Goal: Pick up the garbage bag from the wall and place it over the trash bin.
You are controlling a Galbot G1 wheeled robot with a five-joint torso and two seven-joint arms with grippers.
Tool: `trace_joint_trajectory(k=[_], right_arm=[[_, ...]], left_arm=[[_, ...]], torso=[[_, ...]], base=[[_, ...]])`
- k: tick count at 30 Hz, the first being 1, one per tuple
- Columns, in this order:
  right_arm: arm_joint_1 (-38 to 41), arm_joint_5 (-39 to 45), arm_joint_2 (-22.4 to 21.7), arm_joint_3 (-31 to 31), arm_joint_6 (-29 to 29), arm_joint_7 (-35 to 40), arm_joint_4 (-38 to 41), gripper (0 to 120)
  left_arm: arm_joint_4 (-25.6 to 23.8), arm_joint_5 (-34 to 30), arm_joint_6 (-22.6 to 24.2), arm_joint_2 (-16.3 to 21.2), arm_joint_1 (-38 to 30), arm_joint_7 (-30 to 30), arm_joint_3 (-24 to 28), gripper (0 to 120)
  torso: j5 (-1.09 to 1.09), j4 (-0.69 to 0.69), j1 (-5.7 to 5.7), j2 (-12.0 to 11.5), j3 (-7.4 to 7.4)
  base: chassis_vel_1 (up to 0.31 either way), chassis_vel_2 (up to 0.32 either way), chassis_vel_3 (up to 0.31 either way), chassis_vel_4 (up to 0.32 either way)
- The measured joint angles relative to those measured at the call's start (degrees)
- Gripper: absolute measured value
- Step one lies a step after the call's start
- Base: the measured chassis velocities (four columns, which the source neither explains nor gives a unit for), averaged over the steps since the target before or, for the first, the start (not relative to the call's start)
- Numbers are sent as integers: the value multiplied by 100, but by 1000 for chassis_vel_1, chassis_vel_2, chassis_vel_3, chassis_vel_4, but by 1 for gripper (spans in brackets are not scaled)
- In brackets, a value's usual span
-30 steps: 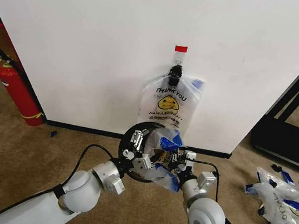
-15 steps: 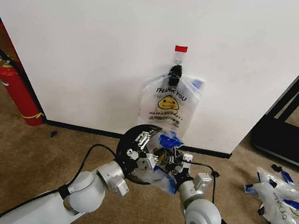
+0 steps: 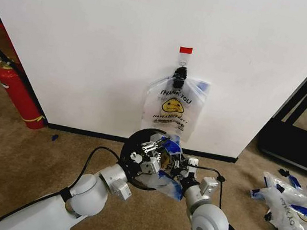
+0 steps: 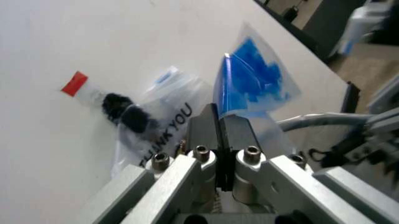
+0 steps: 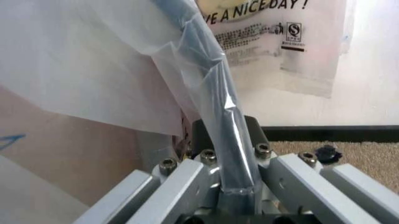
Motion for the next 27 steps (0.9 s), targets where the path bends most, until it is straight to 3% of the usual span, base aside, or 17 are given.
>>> trace_joint_trajectory(k=[8, 19, 27], right_arm=[[-55, -14, -173, 64, 66, -639, -54, 0], [-99, -106, -336, 169, 238, -1394, -218, 0], [-131, -21, -436, 295, 579, -2162, -392, 0]], left_arm=[[143, -228, -68, 155, -230, -46, -355, 0], [176, -212, 645, 535, -416, 39, -622, 0], [333, -80, 742, 827, -315, 292, -766, 0]], torso=[[-1, 0, 0, 0, 0], [0, 0, 0, 0, 0], [-1, 0, 0, 0, 0]], base=[[0, 0, 0, 0], [0, 0, 0, 0], [0, 0, 0, 0]])
